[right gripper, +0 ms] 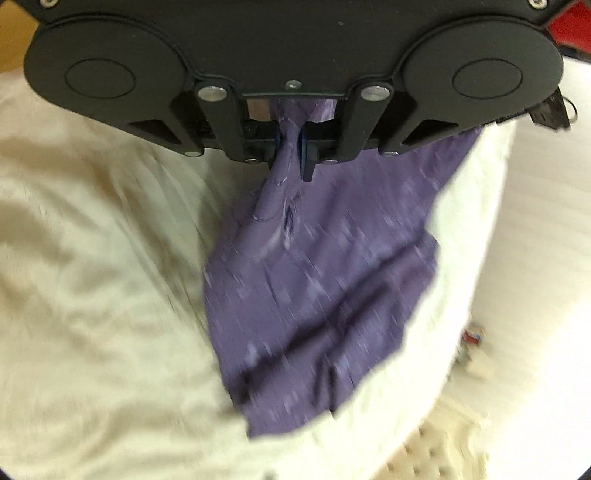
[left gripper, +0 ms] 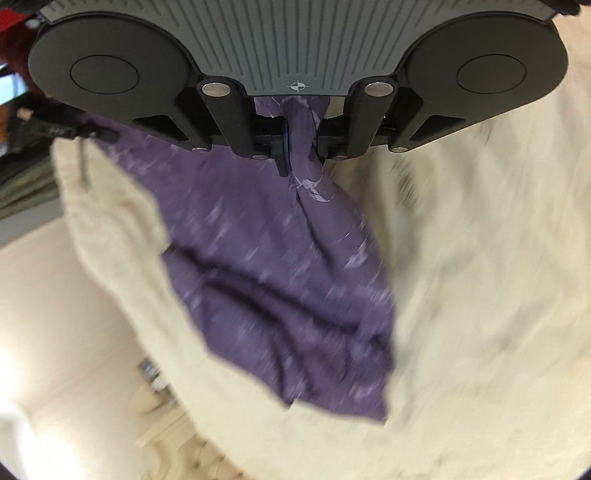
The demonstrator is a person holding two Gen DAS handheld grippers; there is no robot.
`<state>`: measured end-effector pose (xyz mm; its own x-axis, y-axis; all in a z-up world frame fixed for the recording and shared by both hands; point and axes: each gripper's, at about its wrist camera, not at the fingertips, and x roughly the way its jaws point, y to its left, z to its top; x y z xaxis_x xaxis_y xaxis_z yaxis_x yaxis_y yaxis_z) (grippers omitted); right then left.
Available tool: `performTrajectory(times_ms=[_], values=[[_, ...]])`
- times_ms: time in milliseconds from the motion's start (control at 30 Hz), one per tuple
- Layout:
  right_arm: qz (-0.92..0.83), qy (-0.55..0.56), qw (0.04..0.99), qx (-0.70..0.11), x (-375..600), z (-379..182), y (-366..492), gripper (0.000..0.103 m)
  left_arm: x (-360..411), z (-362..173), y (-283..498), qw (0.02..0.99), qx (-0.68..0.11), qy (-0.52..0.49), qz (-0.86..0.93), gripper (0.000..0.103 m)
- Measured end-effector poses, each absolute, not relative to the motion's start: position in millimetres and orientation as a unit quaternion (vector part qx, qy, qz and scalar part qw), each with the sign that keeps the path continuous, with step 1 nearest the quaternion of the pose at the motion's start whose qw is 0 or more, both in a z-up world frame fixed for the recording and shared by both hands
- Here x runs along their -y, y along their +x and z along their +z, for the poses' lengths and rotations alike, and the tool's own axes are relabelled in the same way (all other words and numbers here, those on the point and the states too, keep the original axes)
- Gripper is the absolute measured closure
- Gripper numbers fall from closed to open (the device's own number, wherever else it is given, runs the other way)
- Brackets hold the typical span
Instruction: Fold large clothes
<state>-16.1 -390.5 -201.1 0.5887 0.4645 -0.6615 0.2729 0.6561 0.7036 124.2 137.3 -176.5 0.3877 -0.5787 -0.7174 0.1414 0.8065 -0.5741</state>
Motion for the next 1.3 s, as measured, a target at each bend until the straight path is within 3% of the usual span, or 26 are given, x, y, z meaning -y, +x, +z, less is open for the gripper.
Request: performTrajectory(times_ms=[433, 667, 1033, 1233, 1300], values=[[0.012, 0.474, 0.833, -0.286, 416, -134, 94, 0.086, -143, -122, 240, 0.825, -0.399, -0.333, -0.221, 0.093], [0.009, 0.432, 0.852, -0.294, 419, -128, 179, 0.086, -127, -131, 299, 0.832, -0.394, -0.342, -0.189, 0.092], [-0.005, 0.417, 0.835, -0.360, 440, -170, 274, 0.086, -111, -159, 371, 0.835, -0.439, -0.308, -0.122, 0.090], [-0.002, 0.408, 0.824, -0.394, 440, -196, 307, 0.079, -114, -186, 395, 0.815, -0.468, -0.330, -0.091, 0.085], [-0.004, 0.402, 0.823, -0.402, 439, -202, 314, 0.077, -118, -192, 400, 0.807, -0.467, -0.351, -0.092, 0.076]])
